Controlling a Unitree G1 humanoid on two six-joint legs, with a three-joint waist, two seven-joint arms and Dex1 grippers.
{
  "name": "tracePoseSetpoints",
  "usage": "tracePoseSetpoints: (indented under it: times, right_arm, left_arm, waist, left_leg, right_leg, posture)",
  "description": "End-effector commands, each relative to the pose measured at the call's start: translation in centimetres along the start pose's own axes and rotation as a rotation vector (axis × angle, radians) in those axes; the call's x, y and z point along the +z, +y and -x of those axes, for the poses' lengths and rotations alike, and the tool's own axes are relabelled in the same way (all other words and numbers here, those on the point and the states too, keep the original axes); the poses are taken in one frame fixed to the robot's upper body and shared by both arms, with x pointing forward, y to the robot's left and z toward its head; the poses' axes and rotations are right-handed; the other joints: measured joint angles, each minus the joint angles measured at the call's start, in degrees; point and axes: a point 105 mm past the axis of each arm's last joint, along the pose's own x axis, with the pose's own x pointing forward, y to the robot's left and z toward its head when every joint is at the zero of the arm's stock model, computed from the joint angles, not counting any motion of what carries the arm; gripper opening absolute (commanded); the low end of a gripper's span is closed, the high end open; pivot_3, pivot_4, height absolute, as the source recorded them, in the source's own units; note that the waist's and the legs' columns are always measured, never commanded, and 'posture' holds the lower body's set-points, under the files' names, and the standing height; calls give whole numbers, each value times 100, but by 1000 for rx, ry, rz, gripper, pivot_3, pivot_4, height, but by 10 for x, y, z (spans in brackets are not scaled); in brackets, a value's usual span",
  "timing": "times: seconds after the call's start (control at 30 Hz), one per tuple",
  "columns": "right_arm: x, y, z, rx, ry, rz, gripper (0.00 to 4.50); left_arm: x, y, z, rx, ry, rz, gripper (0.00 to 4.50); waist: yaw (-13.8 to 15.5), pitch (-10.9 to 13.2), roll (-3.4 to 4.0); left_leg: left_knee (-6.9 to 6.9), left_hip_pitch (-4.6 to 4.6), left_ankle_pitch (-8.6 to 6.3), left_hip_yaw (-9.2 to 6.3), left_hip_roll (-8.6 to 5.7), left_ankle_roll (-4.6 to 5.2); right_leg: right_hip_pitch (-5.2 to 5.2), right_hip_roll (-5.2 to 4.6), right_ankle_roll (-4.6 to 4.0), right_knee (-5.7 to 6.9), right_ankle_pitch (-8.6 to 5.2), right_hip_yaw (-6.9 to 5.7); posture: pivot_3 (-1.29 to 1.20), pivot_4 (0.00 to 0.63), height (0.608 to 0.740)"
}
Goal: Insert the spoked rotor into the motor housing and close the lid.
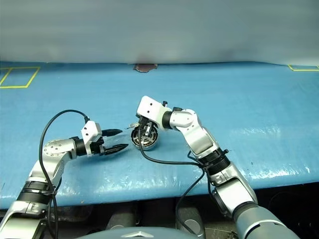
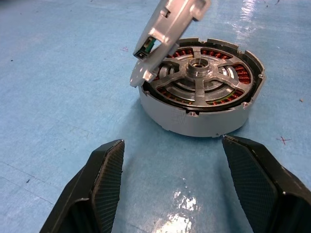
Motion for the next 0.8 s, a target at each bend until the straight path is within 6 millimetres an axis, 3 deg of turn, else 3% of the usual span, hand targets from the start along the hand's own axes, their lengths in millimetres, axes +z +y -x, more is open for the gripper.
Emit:
tracePoseSetpoints:
  times: [0.03, 0.47, 0.67, 0.8]
  right_arm:
    - [3, 14, 2, 18, -18, -8, 39]
    - [-29, 47, 2, 12, 46, -136, 39]
    - [-60, 63, 0, -5, 115, -223, 39]
    - [-69, 67, -1, -53, 111, -264, 39]
  left_arm:
    - [11, 12, 9, 35, -19, -32, 3508]
    - [14, 14, 7, 36, -21, -39, 3508]
    - [15, 10, 3, 19, -27, -38, 3508]
    - [16, 9, 0, 12, -31, -37, 3508]
  waist:
    - [4, 0, 0]
    - [7, 0, 0]
    - [1, -2, -2]
    - [1, -9, -7]
  left_leg:
    - [-1, -1, 0, 0, 0, 0]
    - [3, 0, 0, 2, 0, 0]
    - [2, 13, 0, 1, 1, 0]
    - [6, 31, 0, 2, 1, -1]
  right_leg:
    - [-1, 0, 0, 0, 0, 0]
    - [1, -1, -1, -1, -1, 1]
    - [13, 0, -3, -1, -3, 0]
    - [32, -1, -4, -2, -4, 1]
  posture:
    - [0, 150, 740]
    - [0, 150, 740]
    - [0, 150, 740]
    - [0, 150, 740]
